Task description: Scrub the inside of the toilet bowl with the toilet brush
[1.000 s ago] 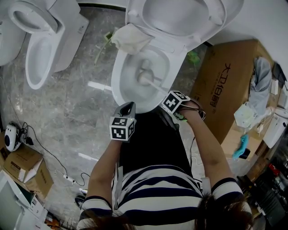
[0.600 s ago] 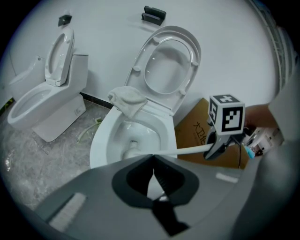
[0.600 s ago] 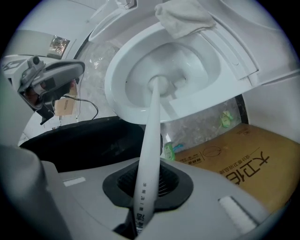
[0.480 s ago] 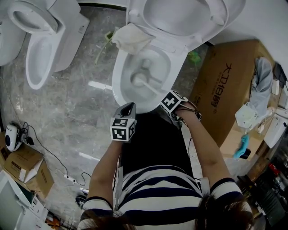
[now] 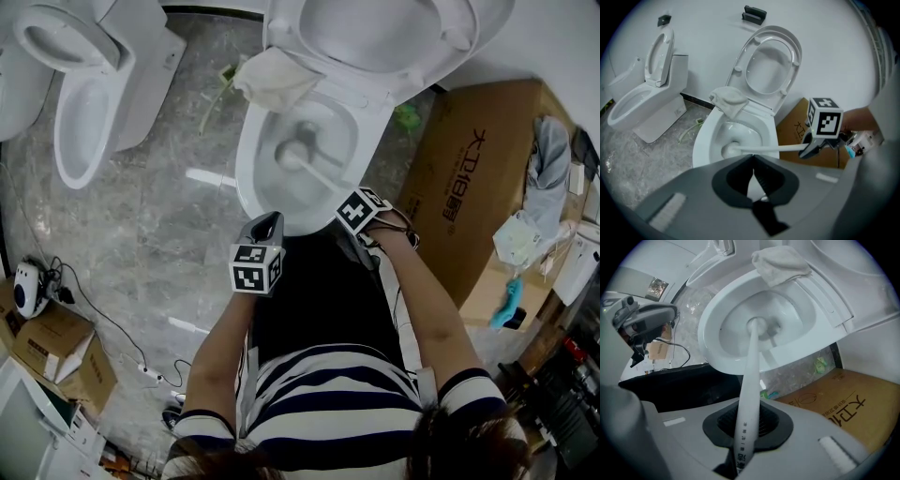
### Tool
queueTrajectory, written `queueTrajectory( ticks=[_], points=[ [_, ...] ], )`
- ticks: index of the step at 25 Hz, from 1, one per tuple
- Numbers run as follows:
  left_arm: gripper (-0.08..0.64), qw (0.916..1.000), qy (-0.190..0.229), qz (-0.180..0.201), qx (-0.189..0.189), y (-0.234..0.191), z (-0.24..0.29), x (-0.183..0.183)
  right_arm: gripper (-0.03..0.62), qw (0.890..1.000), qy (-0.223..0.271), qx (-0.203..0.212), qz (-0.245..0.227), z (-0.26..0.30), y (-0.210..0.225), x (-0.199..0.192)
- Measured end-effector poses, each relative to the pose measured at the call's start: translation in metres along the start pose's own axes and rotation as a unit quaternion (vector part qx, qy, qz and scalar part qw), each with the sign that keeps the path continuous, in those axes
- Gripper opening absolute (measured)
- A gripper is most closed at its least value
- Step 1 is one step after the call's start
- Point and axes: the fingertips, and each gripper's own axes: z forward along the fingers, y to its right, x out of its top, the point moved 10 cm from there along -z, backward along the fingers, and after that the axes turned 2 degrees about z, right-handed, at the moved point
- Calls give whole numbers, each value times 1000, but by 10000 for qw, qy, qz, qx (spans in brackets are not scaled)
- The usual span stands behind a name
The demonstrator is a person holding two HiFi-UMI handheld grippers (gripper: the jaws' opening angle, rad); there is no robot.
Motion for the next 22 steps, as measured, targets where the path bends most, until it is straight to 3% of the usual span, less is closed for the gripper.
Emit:
queueTrajectory(
  ticks=[15,22],
  points=[
    [0,9994,247,9,237,-16,-9,16,34,9922,855,-863,-267,-28,0,12],
    [0,9993,274,-18,252,-17,-8,19,34,9885,725,-1159,-644,-34,9,25]
  ],
)
